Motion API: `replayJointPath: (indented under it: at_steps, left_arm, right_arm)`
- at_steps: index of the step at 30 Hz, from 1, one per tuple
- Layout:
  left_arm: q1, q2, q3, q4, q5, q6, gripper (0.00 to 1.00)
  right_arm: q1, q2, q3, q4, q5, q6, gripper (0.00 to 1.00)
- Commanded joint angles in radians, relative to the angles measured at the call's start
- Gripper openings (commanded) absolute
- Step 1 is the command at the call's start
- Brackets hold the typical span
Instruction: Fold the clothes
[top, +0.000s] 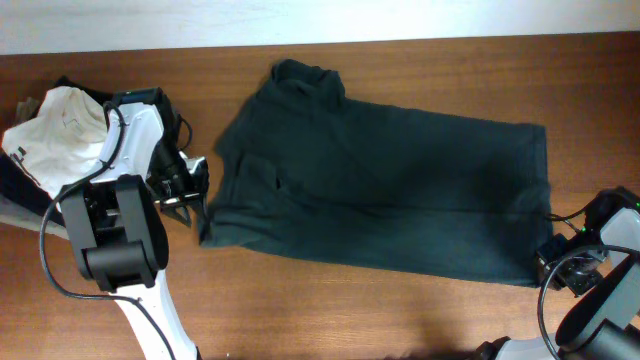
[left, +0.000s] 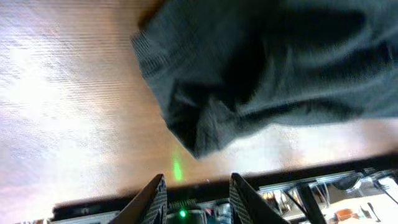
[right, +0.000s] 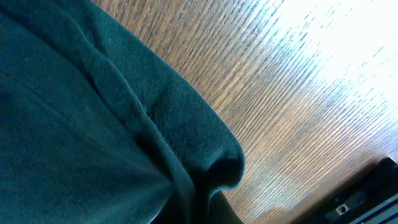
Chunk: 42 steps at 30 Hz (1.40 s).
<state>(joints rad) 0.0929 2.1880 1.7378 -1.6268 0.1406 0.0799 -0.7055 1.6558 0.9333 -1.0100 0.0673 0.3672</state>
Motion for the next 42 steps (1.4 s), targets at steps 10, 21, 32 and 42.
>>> replayJointPath:
  at_steps: [10,21,32,42]
  left_arm:
    - [-0.11,-0.001,-0.135,0.158,-0.107,-0.035,0.33]
    - [-0.119,-0.001,-0.147,0.149,-0.157,-0.076,0.01]
    - [-0.026,-0.001,-0.011,0.201,-0.187,-0.071,0.01]
    - [-0.051,-0.051,0.003,0.065,-0.084,-0.026,0.02]
  right_arm:
    - [-0.006,0.002,0.018,0.001,0.035,0.016,0.08]
    - [-0.007,0.002,0.018,0.009,0.035,0.016,0.08]
    - [-0.009,0.002,0.018,-0.016,0.095,0.016,0.09]
    - [-0.009,0.002,0.018,-0.008,0.075,0.016,0.11]
